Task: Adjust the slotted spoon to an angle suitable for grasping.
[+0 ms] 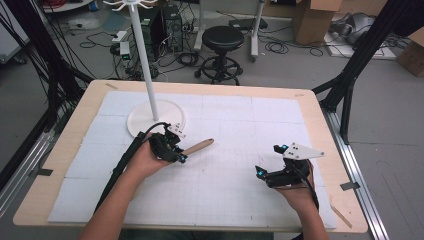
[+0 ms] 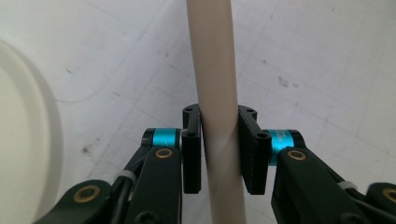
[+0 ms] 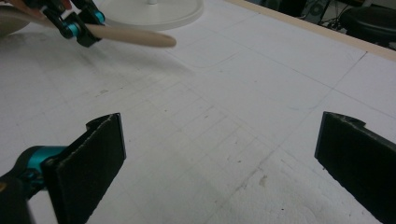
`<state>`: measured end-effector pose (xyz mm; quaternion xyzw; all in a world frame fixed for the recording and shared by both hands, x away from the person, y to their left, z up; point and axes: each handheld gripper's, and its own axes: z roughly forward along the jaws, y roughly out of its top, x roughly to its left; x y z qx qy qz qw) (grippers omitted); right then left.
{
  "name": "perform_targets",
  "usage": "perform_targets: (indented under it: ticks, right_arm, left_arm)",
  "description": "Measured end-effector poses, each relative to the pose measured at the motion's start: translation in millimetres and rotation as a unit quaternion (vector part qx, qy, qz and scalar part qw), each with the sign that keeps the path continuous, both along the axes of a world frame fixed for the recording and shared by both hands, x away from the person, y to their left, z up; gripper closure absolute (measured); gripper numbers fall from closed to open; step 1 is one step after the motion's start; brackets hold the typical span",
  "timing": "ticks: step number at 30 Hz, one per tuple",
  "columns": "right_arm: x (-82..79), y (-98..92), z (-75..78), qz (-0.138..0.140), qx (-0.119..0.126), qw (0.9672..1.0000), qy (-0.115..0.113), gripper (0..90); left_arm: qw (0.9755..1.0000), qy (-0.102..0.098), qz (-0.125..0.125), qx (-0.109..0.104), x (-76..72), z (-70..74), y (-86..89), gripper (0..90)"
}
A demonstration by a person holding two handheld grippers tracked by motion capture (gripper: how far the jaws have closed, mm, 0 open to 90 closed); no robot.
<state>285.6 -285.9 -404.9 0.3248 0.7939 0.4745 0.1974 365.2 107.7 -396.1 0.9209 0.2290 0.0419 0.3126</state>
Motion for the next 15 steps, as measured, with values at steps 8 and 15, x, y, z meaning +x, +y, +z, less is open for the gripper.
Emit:
perform_targets:
  ticks: [8, 15]
  right_arm:
    - [0.5, 2.7, -0.8, 0.003, -0.003, 1.0, 0.001, 0.6]
    - [0.1, 3.6, -0.8, 0.004, -0.003, 1.0, 0.0, 0.5]
  left_arm:
    - [0.9969, -0.039, -0.005, -0.068, -10.5, 29.5, 19.7, 74.2]
    - [0.9903, -0.073, -0.01, -0.118, -17.0, 57.4, 35.7, 74.2]
